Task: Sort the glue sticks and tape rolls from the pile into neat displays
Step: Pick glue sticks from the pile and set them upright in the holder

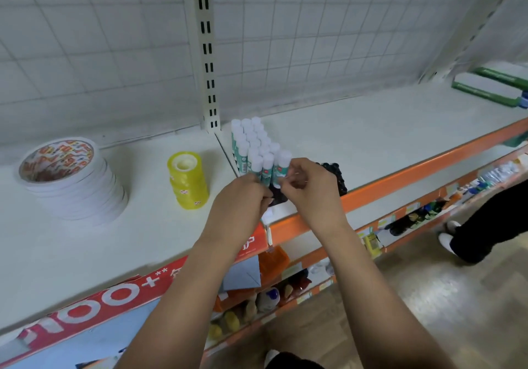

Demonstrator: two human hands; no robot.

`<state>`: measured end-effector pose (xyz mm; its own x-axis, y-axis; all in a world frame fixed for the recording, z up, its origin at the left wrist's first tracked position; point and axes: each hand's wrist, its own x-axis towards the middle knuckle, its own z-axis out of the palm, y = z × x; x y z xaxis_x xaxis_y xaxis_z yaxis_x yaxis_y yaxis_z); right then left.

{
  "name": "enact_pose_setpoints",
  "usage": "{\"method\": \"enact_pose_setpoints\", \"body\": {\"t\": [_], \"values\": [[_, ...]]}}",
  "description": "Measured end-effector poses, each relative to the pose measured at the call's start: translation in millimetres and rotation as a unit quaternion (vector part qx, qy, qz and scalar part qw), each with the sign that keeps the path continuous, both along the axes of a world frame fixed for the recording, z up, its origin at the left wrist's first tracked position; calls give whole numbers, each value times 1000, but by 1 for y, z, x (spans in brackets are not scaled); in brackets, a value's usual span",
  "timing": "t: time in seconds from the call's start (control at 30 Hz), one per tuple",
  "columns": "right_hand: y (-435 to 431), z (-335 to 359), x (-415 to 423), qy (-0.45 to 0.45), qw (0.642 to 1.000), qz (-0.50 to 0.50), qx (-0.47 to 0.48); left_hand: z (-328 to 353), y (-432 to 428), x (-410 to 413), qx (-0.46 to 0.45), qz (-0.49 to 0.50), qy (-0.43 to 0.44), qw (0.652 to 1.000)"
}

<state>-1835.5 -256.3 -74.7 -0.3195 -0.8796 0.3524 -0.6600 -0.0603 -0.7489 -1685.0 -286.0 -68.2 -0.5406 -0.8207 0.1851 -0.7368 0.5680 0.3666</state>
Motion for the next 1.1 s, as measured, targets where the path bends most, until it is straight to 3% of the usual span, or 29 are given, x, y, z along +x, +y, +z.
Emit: {"method": "enact_pose_setpoints", "body": {"t": [0.23, 0.8, 1.0, 1.1], "values": [[-7, -14, -5, 43, 999, 19, -5, -7, 5, -6, 43, 37, 20, 998], [-5, -12, -19, 77, 992, 79, 65, -2, 9, -1, 29, 29, 61, 997], [21, -15, -22, 82, 993, 78, -15, -1, 24, 21, 69, 48, 62, 995], [25, -13, -15, 81, 989, 121, 0, -1, 26, 18, 85, 72, 48, 993]]}}
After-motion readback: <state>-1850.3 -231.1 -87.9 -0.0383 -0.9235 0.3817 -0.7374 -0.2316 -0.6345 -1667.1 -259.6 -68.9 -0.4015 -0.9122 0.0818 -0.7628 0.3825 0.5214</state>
